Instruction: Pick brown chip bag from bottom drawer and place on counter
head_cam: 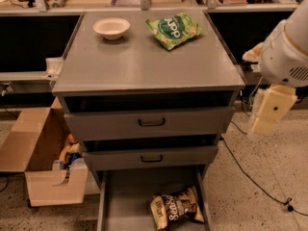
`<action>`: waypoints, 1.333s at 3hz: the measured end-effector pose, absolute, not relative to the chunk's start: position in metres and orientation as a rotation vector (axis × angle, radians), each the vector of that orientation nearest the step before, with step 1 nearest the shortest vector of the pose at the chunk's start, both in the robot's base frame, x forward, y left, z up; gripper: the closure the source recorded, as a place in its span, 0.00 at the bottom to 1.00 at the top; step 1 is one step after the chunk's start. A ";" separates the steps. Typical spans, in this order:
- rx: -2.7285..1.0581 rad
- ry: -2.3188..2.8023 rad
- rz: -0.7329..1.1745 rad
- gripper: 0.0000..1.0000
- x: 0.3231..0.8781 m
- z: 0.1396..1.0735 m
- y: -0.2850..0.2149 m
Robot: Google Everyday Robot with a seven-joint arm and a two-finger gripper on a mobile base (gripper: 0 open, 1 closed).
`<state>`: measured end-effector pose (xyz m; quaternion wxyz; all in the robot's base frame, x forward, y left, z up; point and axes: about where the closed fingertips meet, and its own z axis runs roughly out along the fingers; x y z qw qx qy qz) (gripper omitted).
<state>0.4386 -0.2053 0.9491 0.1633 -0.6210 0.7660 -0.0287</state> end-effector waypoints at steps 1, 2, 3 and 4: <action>-1.841 2.097 0.022 0.00 0.434 0.888 -0.182; -1.888 2.015 0.140 0.00 0.424 0.812 -0.149; -1.890 2.007 0.146 0.00 0.419 0.782 -0.142; -1.890 2.007 0.146 0.00 0.419 0.782 -0.142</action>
Offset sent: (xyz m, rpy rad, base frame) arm -0.0306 0.0994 -0.2651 0.2206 0.1062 0.2556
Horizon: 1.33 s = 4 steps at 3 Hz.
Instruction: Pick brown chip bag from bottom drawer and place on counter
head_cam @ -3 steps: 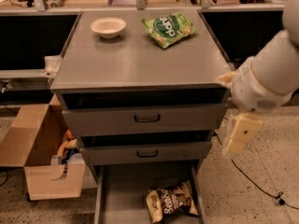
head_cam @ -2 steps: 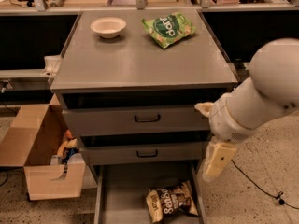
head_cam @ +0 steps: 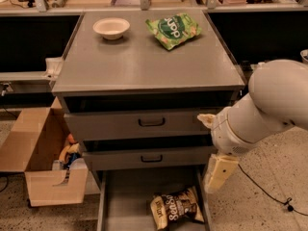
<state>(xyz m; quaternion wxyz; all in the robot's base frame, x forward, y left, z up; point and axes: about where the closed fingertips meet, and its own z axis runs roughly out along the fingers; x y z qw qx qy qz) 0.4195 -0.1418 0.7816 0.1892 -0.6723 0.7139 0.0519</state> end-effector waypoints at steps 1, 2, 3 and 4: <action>-1.902 2.002 0.152 0.00 0.419 0.766 -0.142; -1.951 2.011 0.175 0.00 0.424 0.702 -0.146; -2.010 2.004 0.223 0.00 0.430 0.624 -0.149; -2.037 2.001 0.314 0.00 0.434 0.550 -0.149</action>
Offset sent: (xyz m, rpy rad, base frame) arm 0.0166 -0.0133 -0.1795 -0.0416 0.0965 0.0575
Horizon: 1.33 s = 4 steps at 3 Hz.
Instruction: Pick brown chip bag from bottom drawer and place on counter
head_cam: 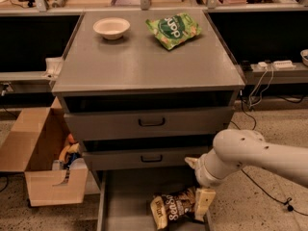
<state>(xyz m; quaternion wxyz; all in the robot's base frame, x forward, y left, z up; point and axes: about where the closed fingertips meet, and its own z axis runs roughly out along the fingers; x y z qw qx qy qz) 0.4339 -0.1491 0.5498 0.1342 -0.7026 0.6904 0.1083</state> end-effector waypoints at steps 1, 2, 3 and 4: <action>-2.038 2.012 0.367 0.00 0.429 0.527 -0.147; -2.038 2.012 0.367 0.00 0.429 0.527 -0.147; -2.040 2.016 0.331 0.00 0.431 0.511 -0.147; -2.096 1.990 0.291 0.00 0.443 0.470 -0.144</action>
Offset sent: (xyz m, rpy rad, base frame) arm -0.0052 0.0022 -0.0227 0.0144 0.0359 0.0020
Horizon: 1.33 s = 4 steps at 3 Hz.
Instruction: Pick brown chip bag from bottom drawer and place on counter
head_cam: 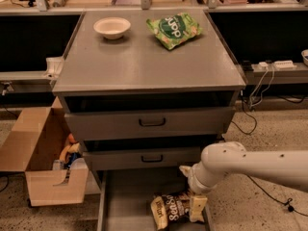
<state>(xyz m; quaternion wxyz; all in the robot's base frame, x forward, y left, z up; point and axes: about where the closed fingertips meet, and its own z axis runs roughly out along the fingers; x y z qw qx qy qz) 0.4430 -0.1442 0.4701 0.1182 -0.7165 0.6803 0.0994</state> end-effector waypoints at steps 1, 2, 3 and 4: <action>-2.163 1.937 0.362 0.00 0.457 0.404 -0.136; -2.124 1.946 0.472 0.00 0.471 0.347 -0.129; -2.124 1.946 0.472 0.00 0.471 0.347 -0.128; -2.125 1.928 0.441 0.00 0.479 0.324 -0.134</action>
Offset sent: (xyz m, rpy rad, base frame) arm 0.0443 0.0192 -0.1679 0.1237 0.1329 0.0420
